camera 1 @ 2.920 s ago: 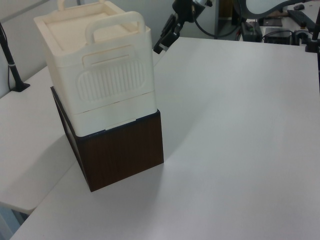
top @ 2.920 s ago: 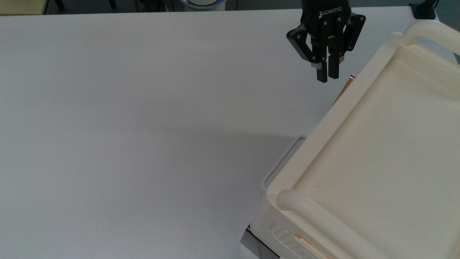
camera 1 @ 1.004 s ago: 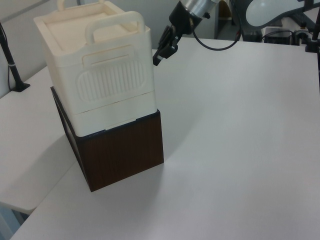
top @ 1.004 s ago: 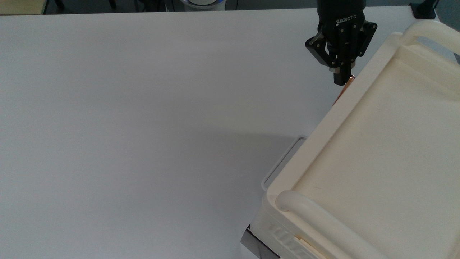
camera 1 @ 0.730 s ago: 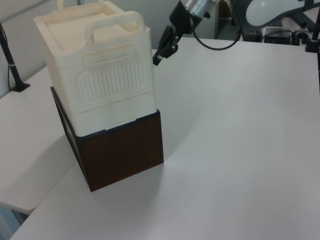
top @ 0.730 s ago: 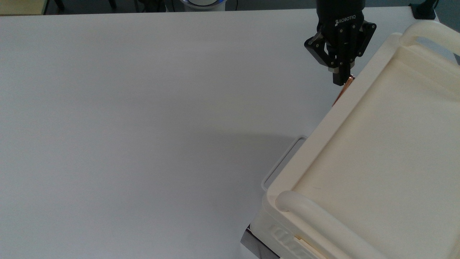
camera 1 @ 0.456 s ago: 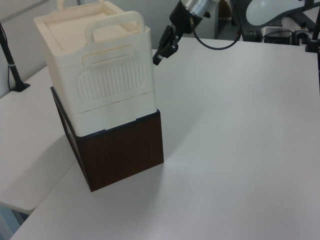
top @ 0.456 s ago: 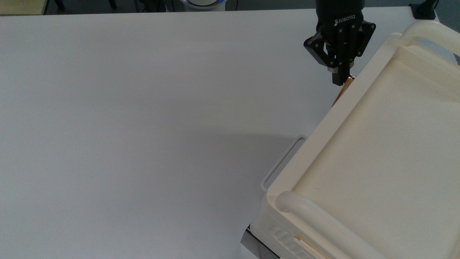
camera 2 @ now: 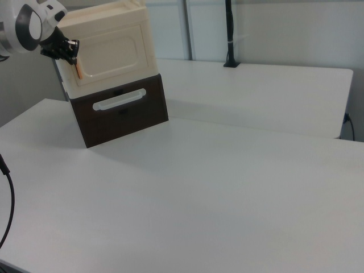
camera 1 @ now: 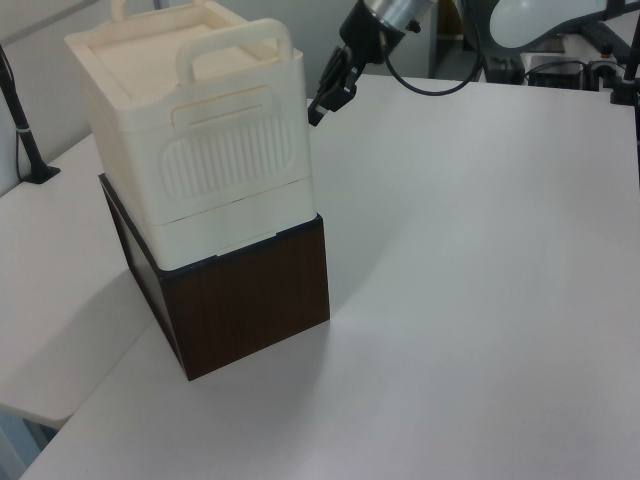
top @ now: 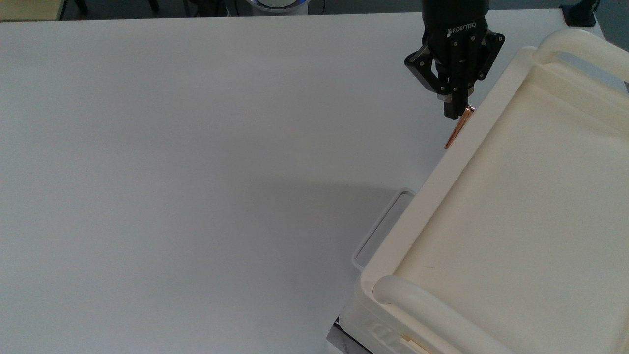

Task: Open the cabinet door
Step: 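Pull the door edge outward, swinging the door open on its hinge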

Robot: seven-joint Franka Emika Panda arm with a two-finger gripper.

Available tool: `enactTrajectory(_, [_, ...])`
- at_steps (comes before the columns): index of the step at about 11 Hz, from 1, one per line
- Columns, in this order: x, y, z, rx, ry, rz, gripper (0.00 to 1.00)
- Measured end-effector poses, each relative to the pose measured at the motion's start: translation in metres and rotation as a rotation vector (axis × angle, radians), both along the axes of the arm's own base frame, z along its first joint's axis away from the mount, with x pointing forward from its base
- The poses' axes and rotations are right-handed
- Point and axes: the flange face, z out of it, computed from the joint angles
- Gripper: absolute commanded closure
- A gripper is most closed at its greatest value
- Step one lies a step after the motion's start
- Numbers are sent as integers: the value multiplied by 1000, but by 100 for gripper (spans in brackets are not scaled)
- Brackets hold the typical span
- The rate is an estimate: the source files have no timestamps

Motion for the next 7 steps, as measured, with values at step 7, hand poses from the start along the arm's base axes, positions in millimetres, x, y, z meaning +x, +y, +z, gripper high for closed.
enactTrajectory(7, [-10, -40, 9, -86, 57, -19, 90])
